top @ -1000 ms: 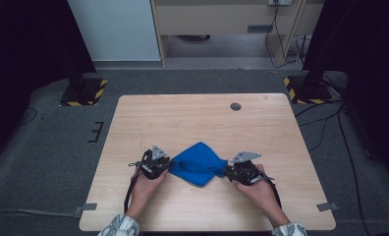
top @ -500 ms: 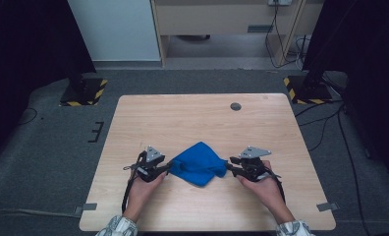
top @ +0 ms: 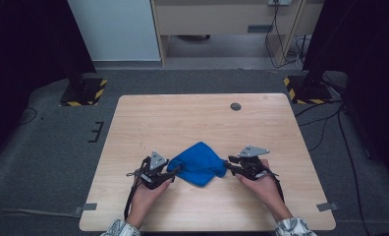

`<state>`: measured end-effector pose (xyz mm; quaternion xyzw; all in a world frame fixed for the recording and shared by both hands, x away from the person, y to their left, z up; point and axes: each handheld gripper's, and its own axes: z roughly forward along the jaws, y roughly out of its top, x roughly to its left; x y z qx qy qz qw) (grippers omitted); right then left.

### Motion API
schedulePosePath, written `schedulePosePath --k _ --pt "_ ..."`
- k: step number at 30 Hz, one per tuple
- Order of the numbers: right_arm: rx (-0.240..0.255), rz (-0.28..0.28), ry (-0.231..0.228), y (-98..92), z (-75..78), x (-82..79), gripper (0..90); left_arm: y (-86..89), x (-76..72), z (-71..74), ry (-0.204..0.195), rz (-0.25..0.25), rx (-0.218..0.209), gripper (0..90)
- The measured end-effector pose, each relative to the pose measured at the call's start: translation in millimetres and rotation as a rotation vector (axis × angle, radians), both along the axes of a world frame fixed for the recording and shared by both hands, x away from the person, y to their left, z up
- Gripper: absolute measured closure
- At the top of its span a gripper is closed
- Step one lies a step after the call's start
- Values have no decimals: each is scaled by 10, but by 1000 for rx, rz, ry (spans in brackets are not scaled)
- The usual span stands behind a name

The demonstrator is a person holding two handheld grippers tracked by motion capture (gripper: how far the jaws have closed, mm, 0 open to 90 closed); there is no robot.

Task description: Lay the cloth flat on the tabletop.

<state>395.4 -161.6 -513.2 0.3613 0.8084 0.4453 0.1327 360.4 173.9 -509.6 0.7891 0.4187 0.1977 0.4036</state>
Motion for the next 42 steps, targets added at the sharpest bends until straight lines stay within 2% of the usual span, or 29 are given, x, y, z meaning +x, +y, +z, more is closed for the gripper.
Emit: schedulePosePath --k 3,6,10,16,25,30,35,39,42 --pt "9 10 10 40 -22 28 648 -8 1 -1 -2 -1 -6 440" --pt "9 33 20 76 -28 45 786 -17 0 -4 -1 -3 -5 431" --pt "4 49 22 111 -17 39 879 -24 5 -12 0 -6 -2 428" --pt "14 50 5 114 16 24 896 -79 1 -36 2 -15 16 395" --pt "43 52 -44 146 185 -26 899 -133 46 -86 -5 -17 46 393" --pt "38 55 -48 164 194 -28 899 -183 93 -118 -7 -28 60 458" --pt "41 50 -59 163 220 -34 899 -188 124 -132 -3 -30 98 618" --pt "39 52 -64 157 246 -41 899 -136 134 -84 -13 -31 72 741" --pt "36 47 -66 155 264 -51 899 -97 123 -37 -16 -26 41 778"
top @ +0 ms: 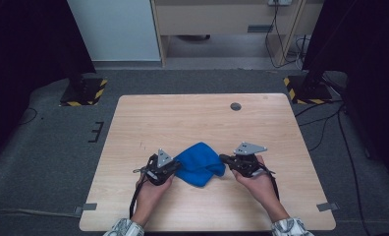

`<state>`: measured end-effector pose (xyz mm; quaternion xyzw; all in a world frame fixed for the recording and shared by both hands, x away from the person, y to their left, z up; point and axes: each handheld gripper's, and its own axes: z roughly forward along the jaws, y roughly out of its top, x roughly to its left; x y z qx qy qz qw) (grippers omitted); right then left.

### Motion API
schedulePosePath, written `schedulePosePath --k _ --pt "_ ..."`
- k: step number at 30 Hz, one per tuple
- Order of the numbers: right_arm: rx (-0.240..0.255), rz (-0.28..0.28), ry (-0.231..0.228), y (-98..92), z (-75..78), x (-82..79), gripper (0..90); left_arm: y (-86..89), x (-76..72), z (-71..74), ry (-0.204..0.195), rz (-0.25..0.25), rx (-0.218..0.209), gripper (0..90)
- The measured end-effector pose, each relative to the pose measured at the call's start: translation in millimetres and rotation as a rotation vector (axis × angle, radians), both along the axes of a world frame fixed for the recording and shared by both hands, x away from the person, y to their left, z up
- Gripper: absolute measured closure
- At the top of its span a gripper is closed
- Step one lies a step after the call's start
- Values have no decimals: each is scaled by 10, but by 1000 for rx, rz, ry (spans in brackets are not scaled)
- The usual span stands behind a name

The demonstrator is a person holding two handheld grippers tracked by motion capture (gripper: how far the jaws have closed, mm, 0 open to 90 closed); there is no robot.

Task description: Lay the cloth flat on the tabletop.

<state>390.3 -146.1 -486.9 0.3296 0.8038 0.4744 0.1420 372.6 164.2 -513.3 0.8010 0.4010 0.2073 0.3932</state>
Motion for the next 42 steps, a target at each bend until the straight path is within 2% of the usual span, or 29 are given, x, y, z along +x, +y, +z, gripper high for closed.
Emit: schedulePosePath --k 8,18,22,27,29,35,42 --pt "-21 -4 -8 15 68 -18 899 183 10 102 5 33 -45 851" --pt "-77 -9 52 181 -22 231 891 407 135 35 60 91 -38 868" --pt "-72 -22 80 222 -71 336 879 434 173 -20 94 89 -16 869" --pt "-55 -42 85 233 -97 381 792 453 186 -41 105 96 -11 869" --pt "-52 -43 80 212 -77 368 761 452 189 -49 107 93 -7 869" --pt "-44 -65 63 61 -40 330 761 465 196 -59 111 101 -11 868" --pt "-54 -101 82 -163 -153 291 777 495 208 -58 110 110 -20 866"
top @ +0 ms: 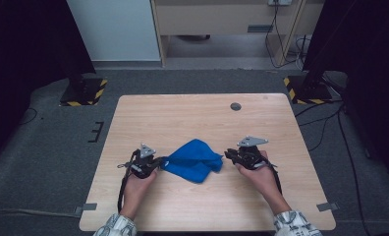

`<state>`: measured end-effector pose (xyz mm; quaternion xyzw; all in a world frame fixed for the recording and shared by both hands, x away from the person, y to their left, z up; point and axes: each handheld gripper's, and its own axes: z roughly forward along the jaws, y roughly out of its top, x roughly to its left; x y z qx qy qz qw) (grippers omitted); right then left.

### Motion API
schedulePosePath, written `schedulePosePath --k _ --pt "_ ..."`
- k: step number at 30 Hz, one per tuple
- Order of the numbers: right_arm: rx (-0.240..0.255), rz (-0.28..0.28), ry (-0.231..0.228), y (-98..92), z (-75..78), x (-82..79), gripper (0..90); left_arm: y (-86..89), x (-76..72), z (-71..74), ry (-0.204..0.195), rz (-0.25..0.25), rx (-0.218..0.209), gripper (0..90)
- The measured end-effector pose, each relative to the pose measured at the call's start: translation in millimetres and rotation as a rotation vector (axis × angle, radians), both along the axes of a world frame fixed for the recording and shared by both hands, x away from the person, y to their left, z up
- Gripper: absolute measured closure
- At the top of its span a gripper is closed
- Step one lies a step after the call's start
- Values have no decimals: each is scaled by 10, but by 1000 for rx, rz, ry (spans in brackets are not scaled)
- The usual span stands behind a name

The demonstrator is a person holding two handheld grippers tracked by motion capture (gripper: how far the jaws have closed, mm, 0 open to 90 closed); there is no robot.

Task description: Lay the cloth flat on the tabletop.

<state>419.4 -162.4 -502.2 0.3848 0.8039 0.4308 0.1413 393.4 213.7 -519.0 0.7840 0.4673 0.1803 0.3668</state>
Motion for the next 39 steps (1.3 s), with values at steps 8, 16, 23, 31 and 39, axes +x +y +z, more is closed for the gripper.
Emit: schedulePosePath --k 8,16,23,31,39 --pt "-34 37 4 39 -105 -57 743 78 21 10 -4 21 -22 863" --pt "-92 68 -7 170 -192 -86 656 130 33 17 -6 31 -39 862" --pt "-124 82 -2 188 -232 -82 638 135 35 13 -5 30 -43 861" --pt "-136 82 -21 232 -258 -14 614 124 36 8 -4 25 -45 861" --pt "-132 111 -51 336 -238 55 710 122 33 11 -3 21 -53 860"
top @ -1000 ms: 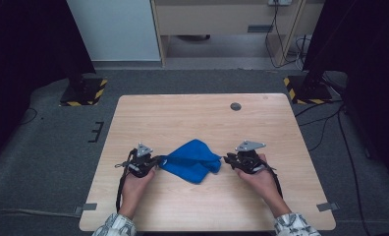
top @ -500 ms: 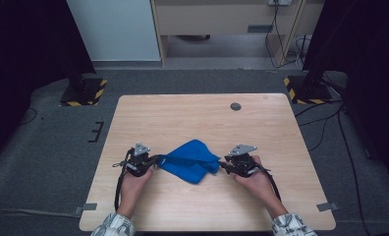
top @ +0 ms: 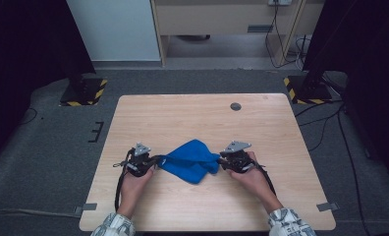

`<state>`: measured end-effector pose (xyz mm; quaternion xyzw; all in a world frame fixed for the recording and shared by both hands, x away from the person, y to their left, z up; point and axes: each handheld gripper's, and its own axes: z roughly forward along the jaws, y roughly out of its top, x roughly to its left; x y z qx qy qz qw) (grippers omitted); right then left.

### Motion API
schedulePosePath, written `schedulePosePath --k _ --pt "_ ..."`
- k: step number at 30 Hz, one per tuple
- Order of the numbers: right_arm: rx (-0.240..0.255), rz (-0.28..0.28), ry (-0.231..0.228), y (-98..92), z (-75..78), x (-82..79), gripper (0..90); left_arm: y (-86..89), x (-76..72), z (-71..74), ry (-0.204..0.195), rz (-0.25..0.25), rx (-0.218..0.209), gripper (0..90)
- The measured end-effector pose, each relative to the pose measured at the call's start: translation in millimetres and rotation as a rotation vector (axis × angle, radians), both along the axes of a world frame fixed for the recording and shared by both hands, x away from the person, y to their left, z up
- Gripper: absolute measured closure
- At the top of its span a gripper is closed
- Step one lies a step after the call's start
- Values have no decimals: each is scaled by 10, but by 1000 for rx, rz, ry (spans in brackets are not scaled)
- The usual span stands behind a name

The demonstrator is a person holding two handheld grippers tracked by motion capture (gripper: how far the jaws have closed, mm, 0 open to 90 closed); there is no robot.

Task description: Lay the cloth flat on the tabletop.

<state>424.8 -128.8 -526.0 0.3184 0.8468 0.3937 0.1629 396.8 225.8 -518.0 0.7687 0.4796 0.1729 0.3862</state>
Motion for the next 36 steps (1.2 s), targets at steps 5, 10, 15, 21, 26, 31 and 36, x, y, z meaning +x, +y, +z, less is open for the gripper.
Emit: schedulePosePath --k 5,10,15,21,26,31,36 --pt "16 12 -17 5 40 -25 835 2 0 1 1 -3 -3 860" --pt "46 11 -22 -21 100 -39 871 -11 -3 8 2 -9 -3 859" --pt "49 6 -21 -82 176 -71 876 -63 -14 36 -3 -27 -16 859" --pt "58 -22 -25 -288 317 -154 878 -254 -28 127 -21 -77 -16 860" --pt "67 -56 -35 -518 425 -220 878 -392 -14 249 -43 -115 -5 865" --pt "80 -78 -47 -661 524 -246 878 -462 66 391 -55 -124 -15 866" --pt "83 -83 -76 -706 673 -246 878 -494 124 568 -72 -126 -19 866"
